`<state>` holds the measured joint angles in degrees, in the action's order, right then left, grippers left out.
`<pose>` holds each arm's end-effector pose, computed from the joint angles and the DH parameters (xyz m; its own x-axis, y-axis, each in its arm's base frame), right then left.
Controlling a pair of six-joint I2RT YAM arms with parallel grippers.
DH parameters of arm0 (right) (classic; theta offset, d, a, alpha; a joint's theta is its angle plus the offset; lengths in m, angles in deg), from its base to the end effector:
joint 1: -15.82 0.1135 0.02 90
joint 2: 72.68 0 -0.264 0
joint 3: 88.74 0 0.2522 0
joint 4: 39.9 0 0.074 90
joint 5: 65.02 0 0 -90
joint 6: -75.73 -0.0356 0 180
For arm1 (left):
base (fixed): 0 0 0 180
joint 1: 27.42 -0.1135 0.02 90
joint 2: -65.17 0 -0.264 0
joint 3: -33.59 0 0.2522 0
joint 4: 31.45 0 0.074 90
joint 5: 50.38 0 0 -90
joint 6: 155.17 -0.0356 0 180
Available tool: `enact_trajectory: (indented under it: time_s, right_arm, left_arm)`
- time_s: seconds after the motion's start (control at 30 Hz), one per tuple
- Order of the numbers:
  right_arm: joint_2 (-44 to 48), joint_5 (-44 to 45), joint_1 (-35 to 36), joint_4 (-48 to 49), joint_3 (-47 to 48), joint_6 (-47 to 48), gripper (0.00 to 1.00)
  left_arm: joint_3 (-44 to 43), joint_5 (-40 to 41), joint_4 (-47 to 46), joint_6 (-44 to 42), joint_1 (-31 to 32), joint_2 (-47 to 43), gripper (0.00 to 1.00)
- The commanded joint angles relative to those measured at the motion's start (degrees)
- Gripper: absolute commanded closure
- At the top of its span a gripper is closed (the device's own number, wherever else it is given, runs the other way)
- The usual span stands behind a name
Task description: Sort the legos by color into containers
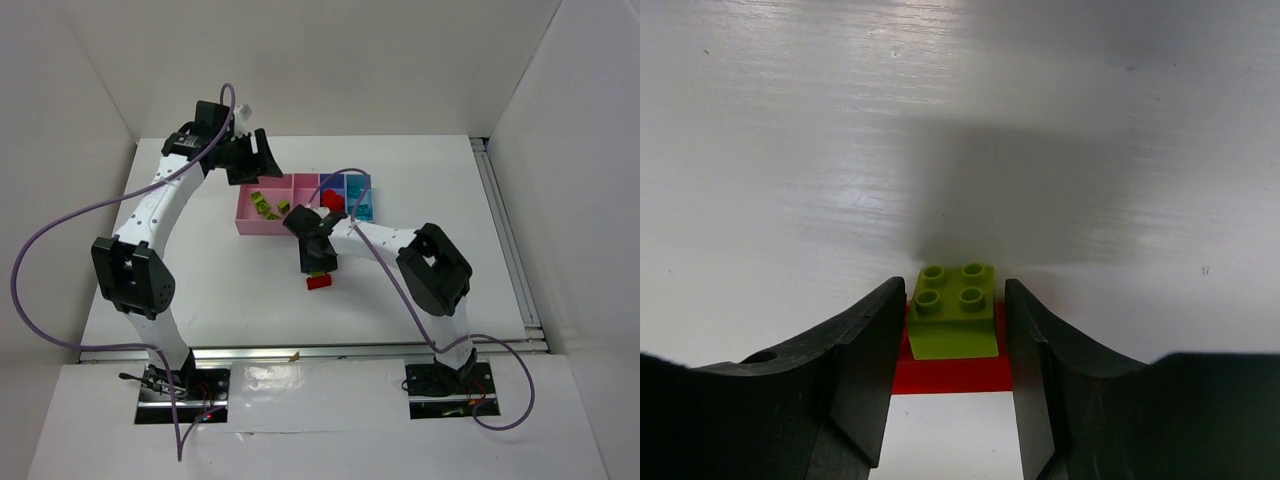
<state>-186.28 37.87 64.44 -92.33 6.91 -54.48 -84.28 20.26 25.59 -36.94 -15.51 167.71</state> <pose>0.2718 0.2965 0.1753 -0.9158 -0.0875 -0.3921 -0.1188 0.9913 0.0563 0.3898 -0.0943 0.3663 -0.7802 -0.2915 -0.5534 0.0769 0.8333 -0.5474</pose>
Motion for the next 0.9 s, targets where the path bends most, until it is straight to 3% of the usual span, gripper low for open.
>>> enact_trajectory:
  time_s: [0.0, 0.07, 0.23, 0.37, 0.5, 0.63, 0.77, 0.87]
  right_arm:
    - [-0.3, 1.35, 0.69, -1.75, 2.4, -0.22, 0.48]
    - [-0.3, 1.35, 0.69, -1.75, 2.4, -0.22, 0.48]
    - [-0.3, 1.35, 0.69, -1.75, 2.4, 0.3, 0.74]
    - [0.31, 3.19, 0.69, -3.41, 6.42, 2.14, 0.74]
    - [1.45, 1.28, -2.47, -5.7, 14.15, 5.4, 0.74]
    - [4.08, -1.1, -6.86, -4.66, 17.07, 6.63, 0.74]
    - [4.88, -1.72, -8.02, -4.65, 18.48, 6.63, 0.74]
    - [5.41, -1.2, -8.54, -5.18, 19.19, 4.36, 0.74]
  left_arm:
    - [0.32, -0.6, -0.57, -1.51, -0.48, -1.64, 0.19]
    - [0.32, -0.6, -0.57, -1.51, -0.48, -1.64, 0.19]
    - [0.32, -0.6, -0.57, -1.51, -0.48, -1.12, 0.19]
    - [0.32, -0.6, -0.57, -2.21, -0.48, -1.12, 0.19]
    - [1.8, -6.82, -0.57, -6.07, -3.18, -2.25, 0.1]
    - [7.07, -14.47, -2.06, -8.45, -4.95, -4.8, 0.09]
    - [18.22, -20.36, -9.33, -6.26, -4.96, -10.07, 0.07]
    - [29.8, -25.71, -18.97, 0.57, -4.43, -13.85, 0.07]
